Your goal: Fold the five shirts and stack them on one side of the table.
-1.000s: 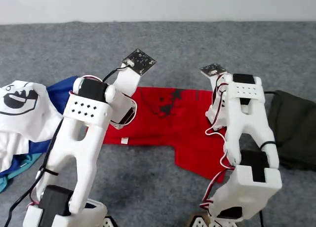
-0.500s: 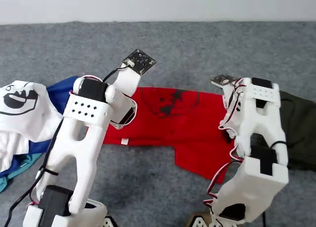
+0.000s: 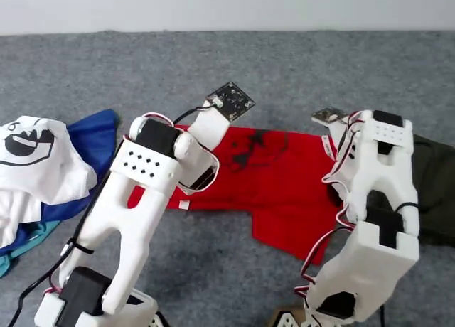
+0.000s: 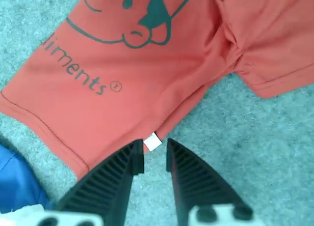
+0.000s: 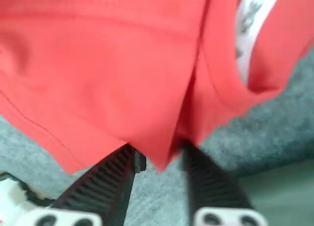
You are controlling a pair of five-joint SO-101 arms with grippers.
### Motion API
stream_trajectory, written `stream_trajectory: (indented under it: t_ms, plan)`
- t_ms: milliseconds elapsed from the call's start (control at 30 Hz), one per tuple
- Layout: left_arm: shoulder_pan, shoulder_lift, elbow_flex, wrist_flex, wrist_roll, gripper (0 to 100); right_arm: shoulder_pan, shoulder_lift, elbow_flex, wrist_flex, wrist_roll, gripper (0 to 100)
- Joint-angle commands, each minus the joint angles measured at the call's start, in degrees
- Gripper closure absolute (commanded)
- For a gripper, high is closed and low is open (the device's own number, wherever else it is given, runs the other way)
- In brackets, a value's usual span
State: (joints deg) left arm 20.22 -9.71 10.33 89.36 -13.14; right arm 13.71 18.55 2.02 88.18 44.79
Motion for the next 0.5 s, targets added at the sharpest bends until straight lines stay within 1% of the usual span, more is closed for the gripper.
stream_trajectory:
  t_ms: [0, 100, 233, 300, 367, 467]
  plan:
    - [0.35, -1.93, -0.13, -1.32, -0.44, 91, 0.84, -0.31, -7.12, 5.76, -4.75, 75.4]
    - [0.44, -1.85, -0.04, -2.90, -0.35, 91, 0.57, -0.31, -12.57, 10.59, -5.45, 74.9]
    - [0.62, 1.67, -0.13, -4.84, 0.09, 82, 0.92, -0.57, -18.02, 14.64, -5.89, 75.0]
    - [0.97, 5.27, -0.57, -6.42, 0.35, 80, 1.45, -2.24, -19.16, 14.73, -7.12, 75.8]
    - [2.11, 9.49, -1.54, -8.09, 1.67, 81, 1.80, -5.41, -19.25, 14.64, -9.41, 80.1]
    - [4.75, 16.79, -4.79, -8.53, 2.02, 83, 2.15, -10.24, -19.08, 14.64, -12.04, 90.6]
